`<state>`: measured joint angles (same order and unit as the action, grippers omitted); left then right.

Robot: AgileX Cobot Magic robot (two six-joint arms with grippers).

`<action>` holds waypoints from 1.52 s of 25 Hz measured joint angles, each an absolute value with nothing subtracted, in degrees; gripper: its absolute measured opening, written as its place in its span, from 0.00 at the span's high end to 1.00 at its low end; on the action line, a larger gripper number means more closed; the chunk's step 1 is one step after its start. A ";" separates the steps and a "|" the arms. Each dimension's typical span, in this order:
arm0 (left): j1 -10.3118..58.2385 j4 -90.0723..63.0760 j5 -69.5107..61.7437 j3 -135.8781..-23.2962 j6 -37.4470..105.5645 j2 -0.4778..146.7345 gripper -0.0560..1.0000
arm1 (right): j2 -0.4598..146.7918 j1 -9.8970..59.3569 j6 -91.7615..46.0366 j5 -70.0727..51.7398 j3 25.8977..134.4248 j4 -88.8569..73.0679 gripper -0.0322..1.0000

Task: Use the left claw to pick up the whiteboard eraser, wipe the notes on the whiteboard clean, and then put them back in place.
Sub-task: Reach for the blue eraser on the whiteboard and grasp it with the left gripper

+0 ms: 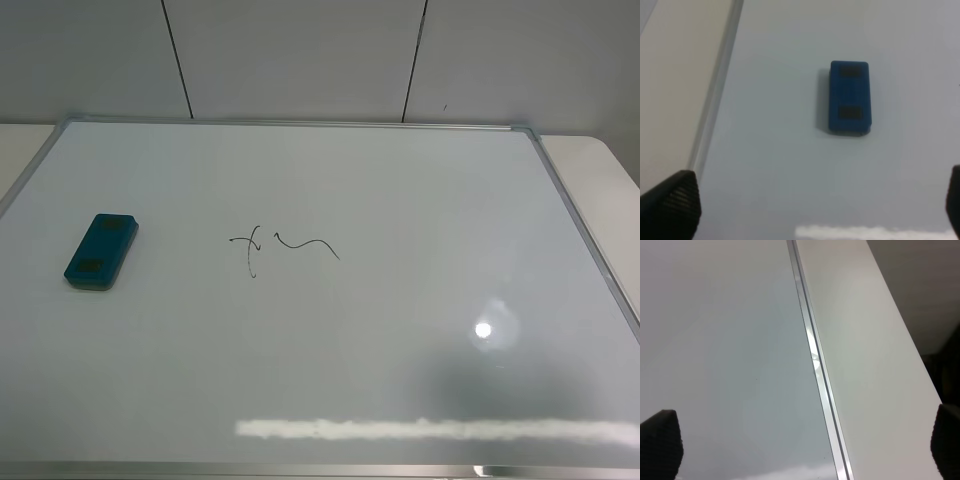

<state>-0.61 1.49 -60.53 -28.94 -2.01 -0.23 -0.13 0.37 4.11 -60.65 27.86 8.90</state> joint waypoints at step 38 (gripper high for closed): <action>-0.61 1.48 -60.53 -28.94 -2.01 -0.23 0.01 | -0.13 0.37 4.11 -60.65 27.86 8.90 0.01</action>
<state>-0.61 1.48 -60.53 -28.94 -2.01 -0.23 -0.13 0.37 4.11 -60.65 27.86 8.90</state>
